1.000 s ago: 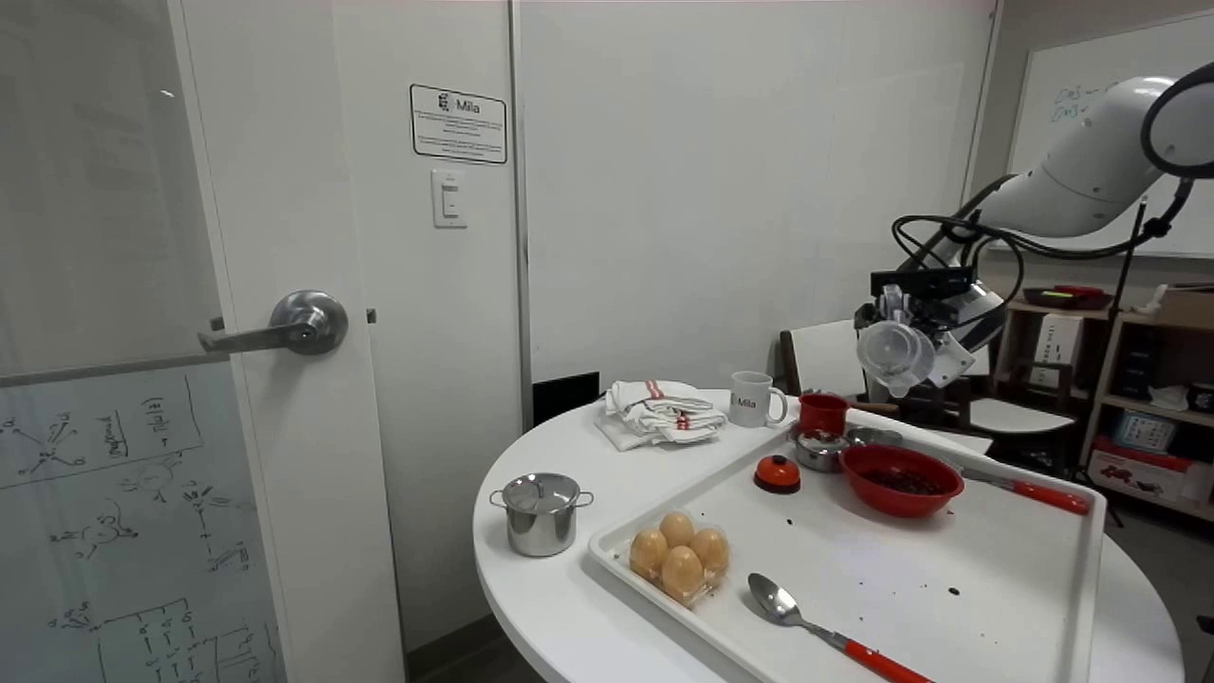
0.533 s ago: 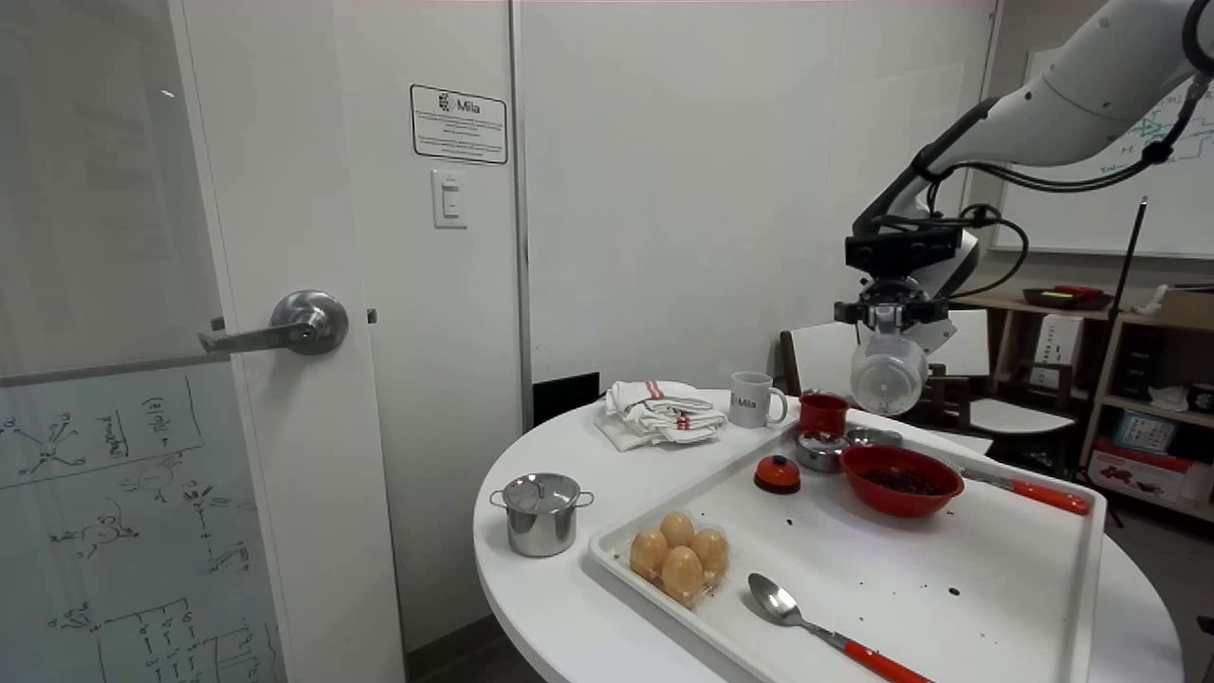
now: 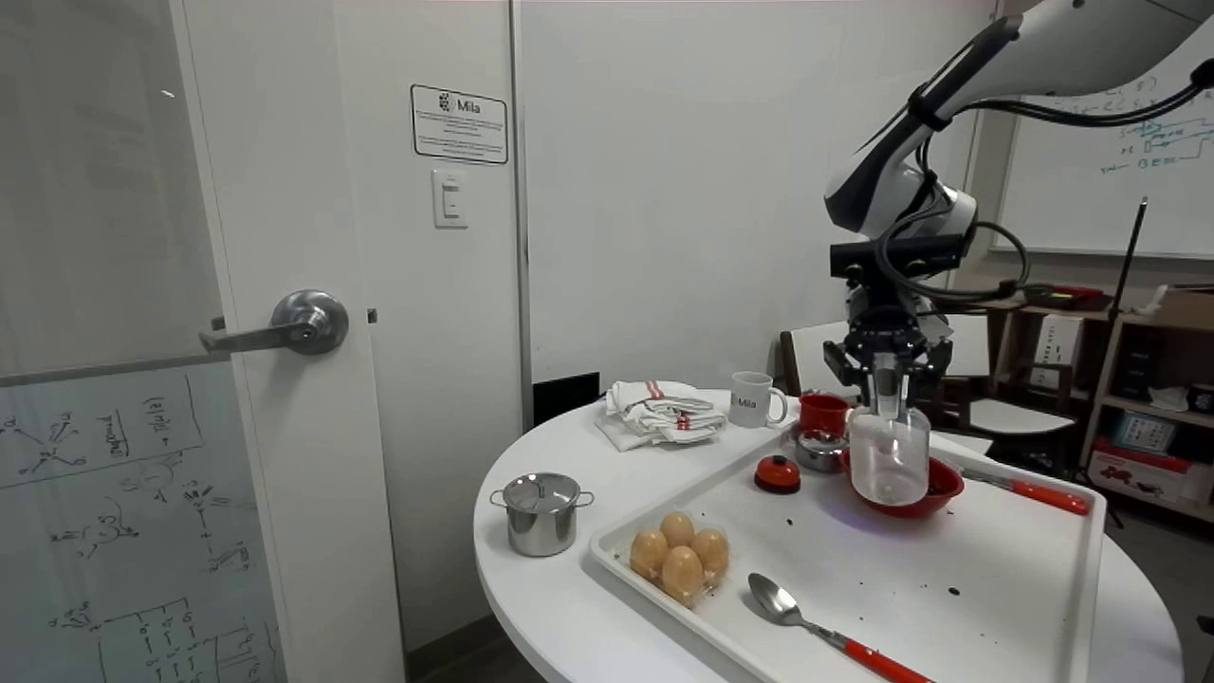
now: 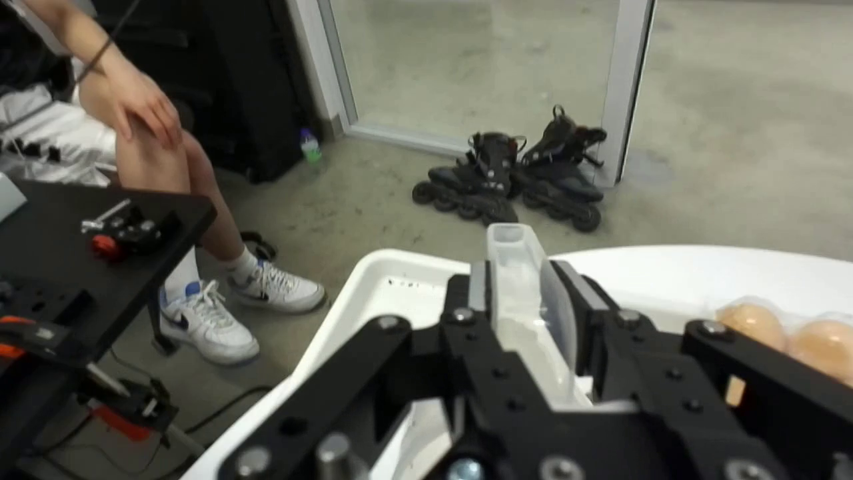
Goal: Pick up the colourless cup from the table, pour some of its contents in the orange bowl and put the cup back on the table.
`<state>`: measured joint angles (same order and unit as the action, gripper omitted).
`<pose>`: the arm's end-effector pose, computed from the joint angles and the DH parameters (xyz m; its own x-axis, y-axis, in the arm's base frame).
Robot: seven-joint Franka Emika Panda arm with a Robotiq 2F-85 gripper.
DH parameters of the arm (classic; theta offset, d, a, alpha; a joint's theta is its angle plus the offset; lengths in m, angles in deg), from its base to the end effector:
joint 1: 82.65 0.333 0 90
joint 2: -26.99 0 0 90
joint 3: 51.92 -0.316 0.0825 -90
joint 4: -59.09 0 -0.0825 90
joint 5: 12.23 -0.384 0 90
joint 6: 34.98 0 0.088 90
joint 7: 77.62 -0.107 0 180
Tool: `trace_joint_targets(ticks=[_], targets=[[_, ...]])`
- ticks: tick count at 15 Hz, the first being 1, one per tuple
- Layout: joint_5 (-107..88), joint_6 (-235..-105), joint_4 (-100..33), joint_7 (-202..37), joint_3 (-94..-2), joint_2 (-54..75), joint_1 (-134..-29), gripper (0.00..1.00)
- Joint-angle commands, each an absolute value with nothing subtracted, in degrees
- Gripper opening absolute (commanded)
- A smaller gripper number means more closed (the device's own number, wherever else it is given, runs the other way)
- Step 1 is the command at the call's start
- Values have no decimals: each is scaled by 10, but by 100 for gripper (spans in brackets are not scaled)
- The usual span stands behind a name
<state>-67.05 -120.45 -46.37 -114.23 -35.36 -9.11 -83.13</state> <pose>0.5572 -0.0677 0.1849 -0.0051 -0.4597 -0.8881 -0.9550 -0.2611 0.1407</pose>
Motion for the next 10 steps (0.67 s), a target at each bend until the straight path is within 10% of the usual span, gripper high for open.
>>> trace_joint_targets(ticks=[1,10], targets=[[-616,-1346,-547,-1129,-370,-40,-798,8],[-493,-1720,-704,-1169,-428,17,-730,8]])
